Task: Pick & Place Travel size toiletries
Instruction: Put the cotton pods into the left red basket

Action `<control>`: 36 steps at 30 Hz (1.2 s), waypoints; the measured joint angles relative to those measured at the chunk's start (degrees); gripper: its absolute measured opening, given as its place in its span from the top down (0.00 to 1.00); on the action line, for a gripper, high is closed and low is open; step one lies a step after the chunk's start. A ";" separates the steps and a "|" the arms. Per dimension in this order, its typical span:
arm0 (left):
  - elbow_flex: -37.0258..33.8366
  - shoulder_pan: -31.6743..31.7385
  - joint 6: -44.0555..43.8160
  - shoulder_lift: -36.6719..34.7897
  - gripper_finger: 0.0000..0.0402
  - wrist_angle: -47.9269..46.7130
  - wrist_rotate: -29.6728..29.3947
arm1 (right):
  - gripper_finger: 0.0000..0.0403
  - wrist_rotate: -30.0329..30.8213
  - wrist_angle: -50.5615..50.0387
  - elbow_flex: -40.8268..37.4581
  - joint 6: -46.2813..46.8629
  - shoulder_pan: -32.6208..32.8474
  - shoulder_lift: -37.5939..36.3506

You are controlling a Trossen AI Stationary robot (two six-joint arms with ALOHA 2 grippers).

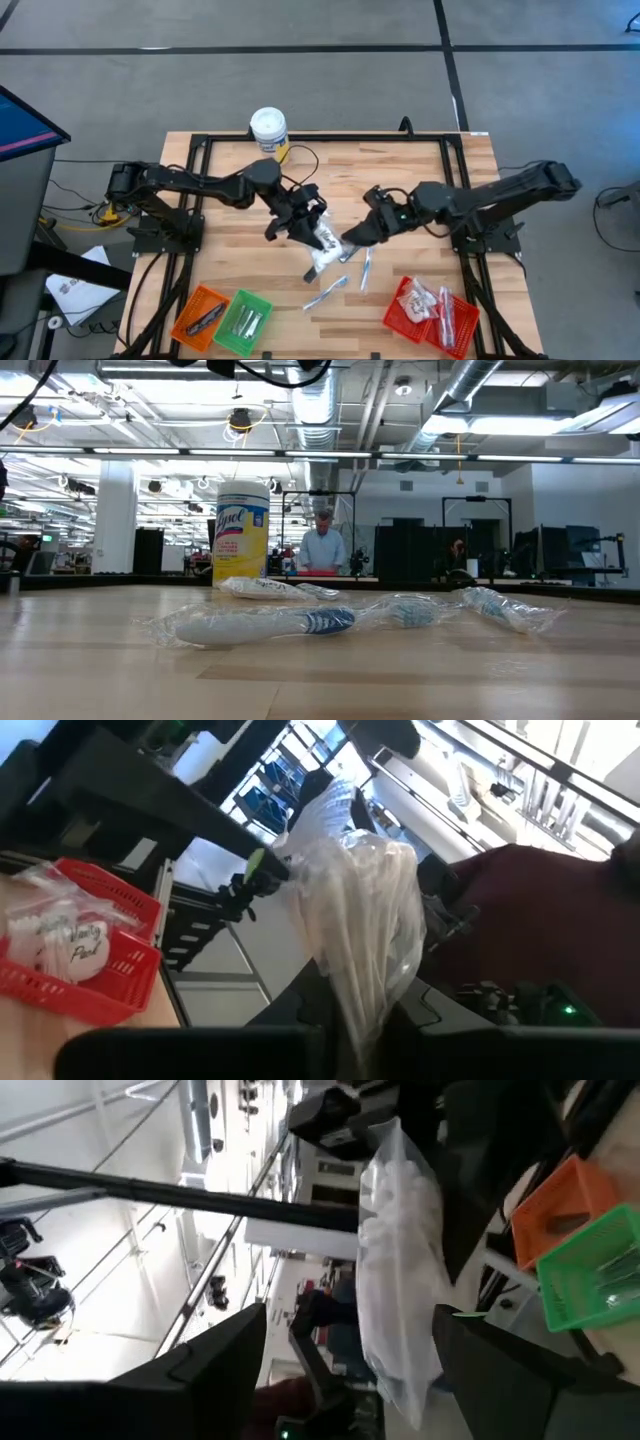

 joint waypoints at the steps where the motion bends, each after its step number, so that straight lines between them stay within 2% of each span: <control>1: 0.00 -0.01 0.10 0.00 0.94 0.01 0.08 | 0.30 -0.81 0.13 0.60 0.05 -0.10 0.70; 5: 0.00 -0.07 0.56 0.02 0.94 -0.41 0.80 | 0.33 -2.31 -0.07 2.07 0.03 -0.61 2.72; 8: 0.00 -0.02 1.24 -0.09 0.94 -1.10 0.78 | 0.39 -2.66 -0.27 2.97 -0.44 -1.04 3.16; 17: 0.11 -0.02 2.26 -0.09 0.94 -1.76 0.35 | 0.79 -3.82 -0.72 3.14 -1.07 -1.32 3.27; 22: 0.13 0.00 2.28 -0.09 0.94 -1.84 0.33 | 0.94 -3.80 -0.98 3.14 -1.63 -1.52 3.29; 25: 0.13 0.02 2.28 -0.09 0.94 -1.91 0.35 | 0.99 -3.82 -1.14 3.14 -2.14 -1.77 3.29; 29: 0.13 0.02 2.26 -0.09 0.92 -2.31 0.41 | 0.99 -3.84 -2.04 3.14 -2.43 -1.88 3.27; 32: 0.13 0.12 1.64 -0.04 0.86 -2.41 1.94 | 1.00 -3.79 -2.49 3.23 -2.73 -1.77 3.27; 36: 0.07 1.09 -3.99 0.04 0.74 -2.56 2.37 | 1.00 -3.62 -2.71 3.23 -3.74 -1.05 2.67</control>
